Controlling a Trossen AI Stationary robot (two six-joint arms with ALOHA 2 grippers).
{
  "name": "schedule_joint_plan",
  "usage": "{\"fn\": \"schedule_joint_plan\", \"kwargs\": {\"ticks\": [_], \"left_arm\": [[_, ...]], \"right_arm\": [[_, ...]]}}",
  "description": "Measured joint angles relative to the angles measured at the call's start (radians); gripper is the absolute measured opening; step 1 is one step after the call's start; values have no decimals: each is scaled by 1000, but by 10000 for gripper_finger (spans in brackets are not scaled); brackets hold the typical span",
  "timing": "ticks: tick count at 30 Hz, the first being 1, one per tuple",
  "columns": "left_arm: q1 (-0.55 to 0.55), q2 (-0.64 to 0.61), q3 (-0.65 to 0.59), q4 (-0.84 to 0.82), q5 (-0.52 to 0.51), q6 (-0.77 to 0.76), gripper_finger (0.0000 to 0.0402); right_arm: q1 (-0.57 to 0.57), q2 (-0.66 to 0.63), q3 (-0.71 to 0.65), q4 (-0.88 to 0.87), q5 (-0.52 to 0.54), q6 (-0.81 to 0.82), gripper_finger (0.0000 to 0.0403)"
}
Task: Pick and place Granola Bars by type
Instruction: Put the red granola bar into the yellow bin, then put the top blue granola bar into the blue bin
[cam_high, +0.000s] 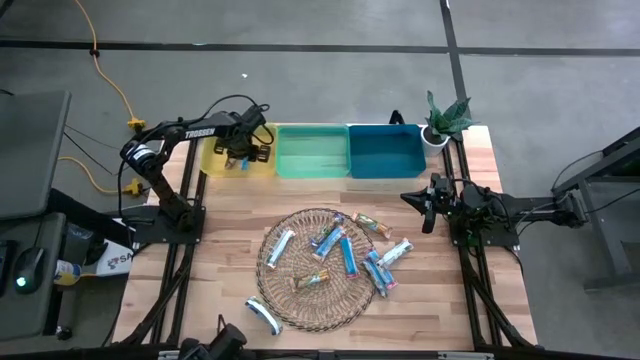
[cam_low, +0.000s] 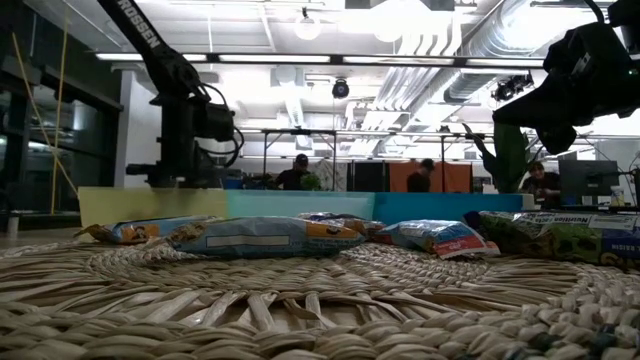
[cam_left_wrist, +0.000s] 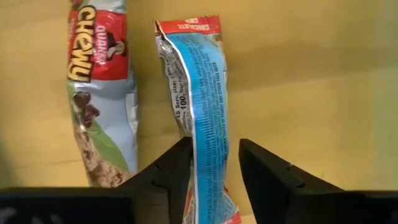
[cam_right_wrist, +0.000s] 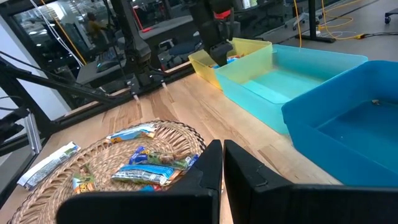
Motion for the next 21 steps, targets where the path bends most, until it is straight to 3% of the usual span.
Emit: {"fn": "schedule_joint_plan", "kwargs": {"ticks": [11, 16, 21], "left_arm": [[0, -27, 19, 1, -9, 34, 221], [0, -109, 76, 9, -29, 131, 225], [0, -222, 131, 25, 69, 266, 225]], "right_arm": [[0, 0, 0, 0, 0, 0, 0], [0, 0, 0, 0, 0, 0, 0], [0, 0, 0, 0, 0, 0, 0]]}}
